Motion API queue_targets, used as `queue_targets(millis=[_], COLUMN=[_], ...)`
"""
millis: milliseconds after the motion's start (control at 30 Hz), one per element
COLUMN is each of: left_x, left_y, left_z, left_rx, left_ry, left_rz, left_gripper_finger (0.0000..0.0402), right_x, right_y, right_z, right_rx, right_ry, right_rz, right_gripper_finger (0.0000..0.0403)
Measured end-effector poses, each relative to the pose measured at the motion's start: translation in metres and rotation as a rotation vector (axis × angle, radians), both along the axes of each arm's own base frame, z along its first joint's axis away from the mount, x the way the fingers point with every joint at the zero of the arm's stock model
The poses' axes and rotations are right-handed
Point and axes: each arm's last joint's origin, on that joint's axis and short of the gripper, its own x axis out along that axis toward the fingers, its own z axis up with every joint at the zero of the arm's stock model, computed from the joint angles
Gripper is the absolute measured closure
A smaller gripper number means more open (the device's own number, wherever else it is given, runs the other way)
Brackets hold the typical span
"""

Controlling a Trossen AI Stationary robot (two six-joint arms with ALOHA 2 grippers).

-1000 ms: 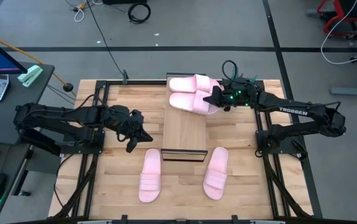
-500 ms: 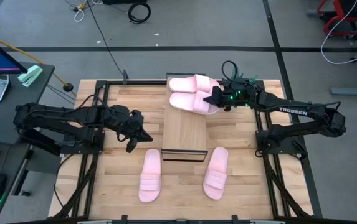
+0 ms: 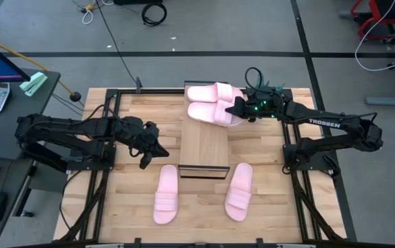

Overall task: Pick and place slides into the shelf
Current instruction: Put the pink slide on the shelf

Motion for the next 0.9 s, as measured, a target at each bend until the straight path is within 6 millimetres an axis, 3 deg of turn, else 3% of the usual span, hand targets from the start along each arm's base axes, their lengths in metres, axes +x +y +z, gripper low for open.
queue_targets(millis=[467,900], left_x=[0.0,0.0], left_y=[-0.0001,-0.0001], left_z=[0.0,0.0], left_rx=[0.0,0.0], left_ry=[0.0,0.0], left_rz=[0.0,0.0], left_gripper_finger=[0.0378,0.038], right_x=[0.0,0.0001], right_y=[0.0002,0.0005], right_z=[0.0,0.0], right_rx=[-0.03,-0.034], right_ry=[0.008,0.008], right_rz=[0.024,0.039], right_gripper_finger=[0.0336,0.0333])
